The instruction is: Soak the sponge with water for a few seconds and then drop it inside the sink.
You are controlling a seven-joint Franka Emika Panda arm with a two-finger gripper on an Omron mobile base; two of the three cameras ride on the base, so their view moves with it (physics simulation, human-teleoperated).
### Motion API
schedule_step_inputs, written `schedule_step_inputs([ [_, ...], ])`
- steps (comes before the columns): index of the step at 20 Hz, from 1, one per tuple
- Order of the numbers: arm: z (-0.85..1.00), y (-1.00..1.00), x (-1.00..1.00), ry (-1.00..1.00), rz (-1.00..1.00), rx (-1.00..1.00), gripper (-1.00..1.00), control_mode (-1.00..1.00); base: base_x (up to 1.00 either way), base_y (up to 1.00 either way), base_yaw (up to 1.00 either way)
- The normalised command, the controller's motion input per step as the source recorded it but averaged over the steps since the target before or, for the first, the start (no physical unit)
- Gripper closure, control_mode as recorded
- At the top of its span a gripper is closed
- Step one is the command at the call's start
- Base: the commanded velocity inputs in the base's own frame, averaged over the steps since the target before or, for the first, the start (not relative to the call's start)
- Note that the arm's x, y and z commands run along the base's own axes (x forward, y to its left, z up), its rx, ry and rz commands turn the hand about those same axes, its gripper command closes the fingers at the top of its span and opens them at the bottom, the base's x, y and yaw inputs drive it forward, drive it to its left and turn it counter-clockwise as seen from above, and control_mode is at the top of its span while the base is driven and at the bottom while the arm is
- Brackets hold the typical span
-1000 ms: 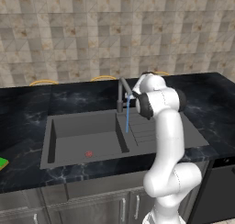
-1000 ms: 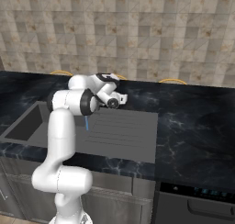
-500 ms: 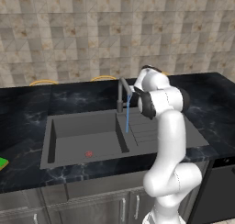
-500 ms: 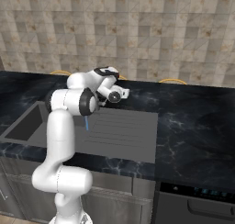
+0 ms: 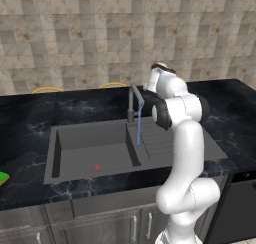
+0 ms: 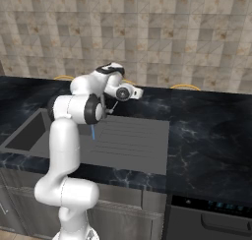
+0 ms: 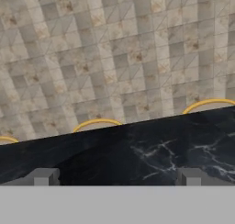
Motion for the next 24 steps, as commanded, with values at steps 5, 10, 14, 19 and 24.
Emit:
schedule_step_inputs([
  [5, 0.45, -0.46, 0.00, 0.11, -0.18, 0.03, -1.00, -1.00, 0.00, 0.00, 0.00],
  [10, 0.27, -0.21, 0.00, 0.17, -0.14, 0.00, -1.00, -1.00, 0.00, 0.00, 0.00],
  [14, 0.19, 0.00, 0.00, 0.11, -0.13, 0.00, -1.00, -1.00, 0.00, 0.00, 0.00],
  [19, 0.39, 0.00, 0.00, 0.01, -0.07, 0.00, -1.00, -1.00, 0.00, 0.00, 0.00],
  [24, 0.73, -0.04, 0.00, 0.00, -0.03, 0.02, -1.00, -1.00, 0.00, 0.00, 0.00],
])
